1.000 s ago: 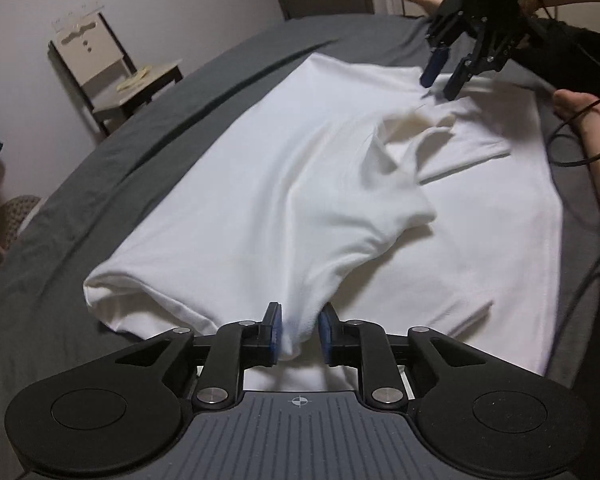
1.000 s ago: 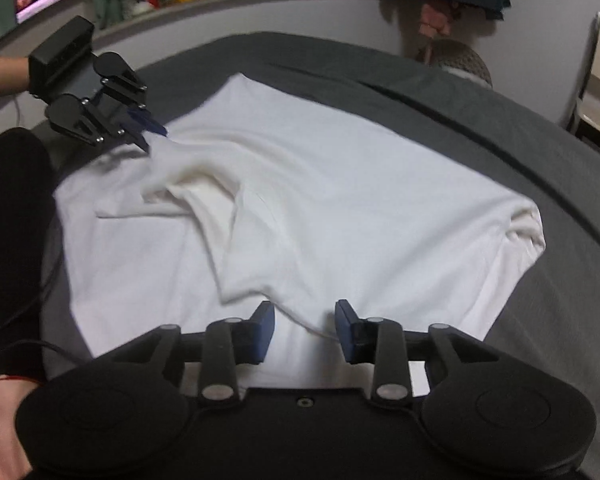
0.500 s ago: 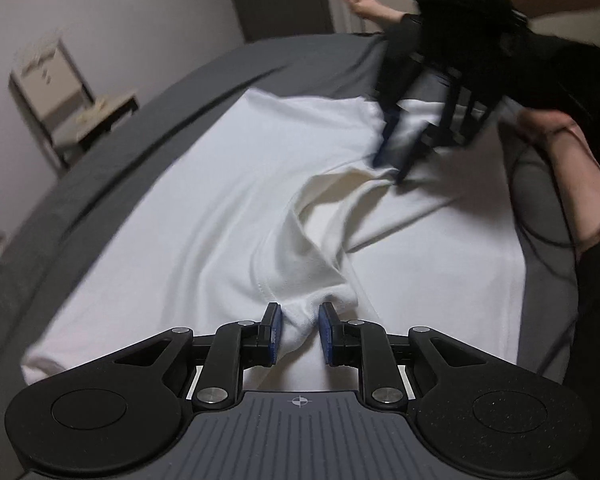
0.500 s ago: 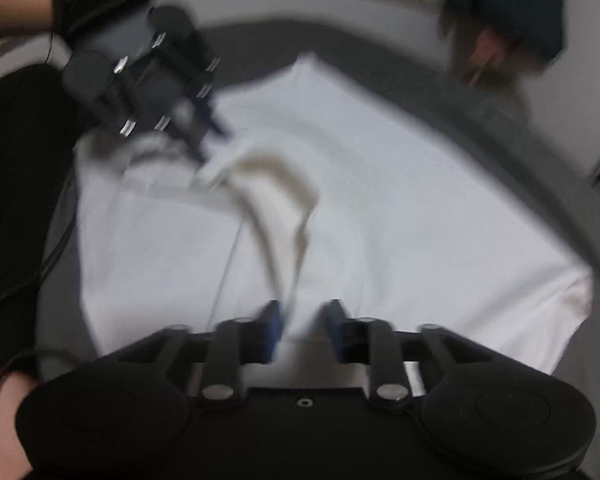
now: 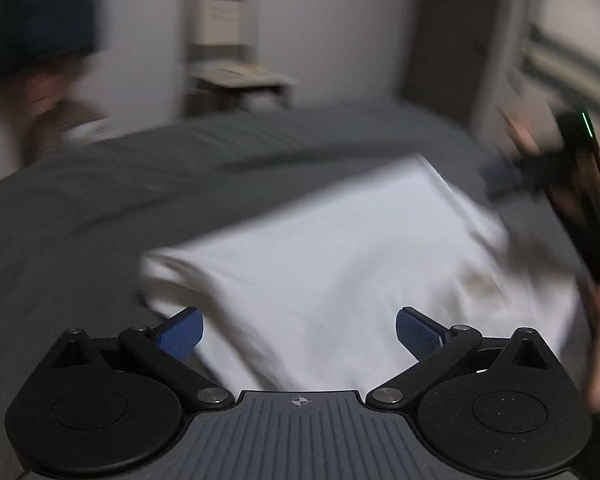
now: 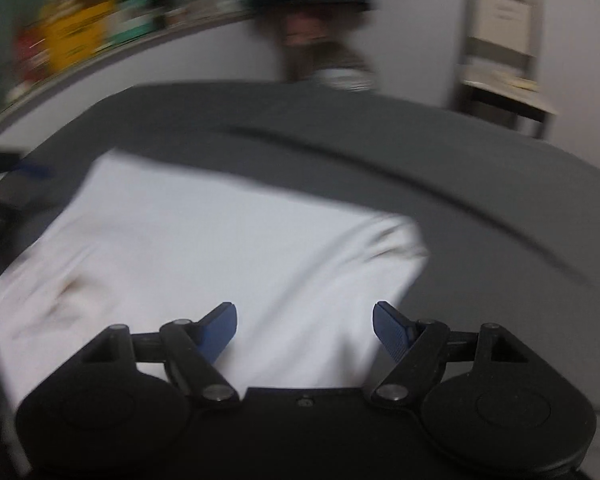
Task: Fold clothes
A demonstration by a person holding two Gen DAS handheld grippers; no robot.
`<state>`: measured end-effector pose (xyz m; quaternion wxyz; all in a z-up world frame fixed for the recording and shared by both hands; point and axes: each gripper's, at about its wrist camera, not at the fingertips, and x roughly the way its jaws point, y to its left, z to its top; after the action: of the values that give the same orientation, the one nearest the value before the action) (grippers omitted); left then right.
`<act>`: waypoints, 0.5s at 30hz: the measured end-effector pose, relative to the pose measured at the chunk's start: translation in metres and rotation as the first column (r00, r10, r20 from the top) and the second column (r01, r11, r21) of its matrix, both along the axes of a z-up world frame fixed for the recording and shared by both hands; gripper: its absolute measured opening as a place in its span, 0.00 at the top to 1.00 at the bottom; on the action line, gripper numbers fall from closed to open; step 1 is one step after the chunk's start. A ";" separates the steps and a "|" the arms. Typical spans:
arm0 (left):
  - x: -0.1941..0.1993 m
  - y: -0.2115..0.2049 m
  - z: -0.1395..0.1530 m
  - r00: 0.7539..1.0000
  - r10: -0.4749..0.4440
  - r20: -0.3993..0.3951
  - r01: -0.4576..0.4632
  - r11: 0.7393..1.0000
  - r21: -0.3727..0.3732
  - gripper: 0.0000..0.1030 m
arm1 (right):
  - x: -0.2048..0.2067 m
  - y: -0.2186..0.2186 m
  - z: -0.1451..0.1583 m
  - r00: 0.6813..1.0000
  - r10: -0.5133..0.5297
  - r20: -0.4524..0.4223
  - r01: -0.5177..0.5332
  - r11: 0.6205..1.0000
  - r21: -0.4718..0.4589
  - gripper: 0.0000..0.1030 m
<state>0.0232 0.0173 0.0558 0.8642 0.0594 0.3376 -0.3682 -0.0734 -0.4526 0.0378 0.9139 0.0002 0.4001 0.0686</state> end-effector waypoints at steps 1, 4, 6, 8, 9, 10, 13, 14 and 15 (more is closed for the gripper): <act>0.012 0.006 0.000 0.998 0.066 -0.012 -0.066 0.998 -0.023 0.00 | 0.012 -0.008 -0.002 0.999 -0.040 -0.016 0.040 0.999 0.009 0.28; 0.045 0.015 -0.007 0.977 0.208 -0.056 -0.210 0.977 -0.038 0.00 | 0.046 -0.028 -0.010 0.988 -0.137 -0.069 0.140 0.989 0.042 0.28; 0.065 0.014 -0.015 0.958 0.265 -0.108 -0.271 0.962 -0.046 0.00 | 0.066 -0.040 -0.017 0.974 -0.190 -0.121 0.200 0.976 0.081 0.27; 0.084 0.011 -0.025 0.941 0.302 -0.156 -0.311 0.950 -0.037 0.00 | 0.079 -0.048 -0.026 0.958 -0.241 -0.156 0.258 0.961 0.100 0.25; 0.092 0.009 -0.030 0.932 0.316 -0.175 -0.325 0.945 -0.026 0.01 | 0.086 -0.052 -0.030 0.948 -0.268 -0.172 0.288 0.952 0.107 0.25; 0.098 0.007 -0.035 0.926 0.322 -0.195 -0.331 0.944 -0.012 0.01 | 0.091 -0.056 -0.032 0.942 -0.278 -0.187 0.302 0.946 0.119 0.22; 0.113 -0.001 -0.051 0.915 0.317 -0.250 -0.322 0.947 0.023 0.09 | 0.103 -0.064 -0.040 0.932 -0.275 -0.236 0.319 0.933 0.169 0.19; 0.114 -0.003 -0.055 0.915 0.315 -0.254 -0.316 0.948 0.038 0.17 | 0.106 -0.066 -0.043 0.929 -0.274 -0.250 0.323 0.928 0.185 0.19; 0.115 -0.007 -0.058 0.915 0.317 -0.249 -0.313 0.948 0.055 0.29 | 0.109 -0.068 -0.045 0.926 -0.271 -0.264 0.328 0.923 0.201 0.19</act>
<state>0.1378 0.0105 -0.0026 0.8612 -0.0374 0.4535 -0.2266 0.0352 -0.5207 -0.0077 0.8538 0.1807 0.4875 -0.0253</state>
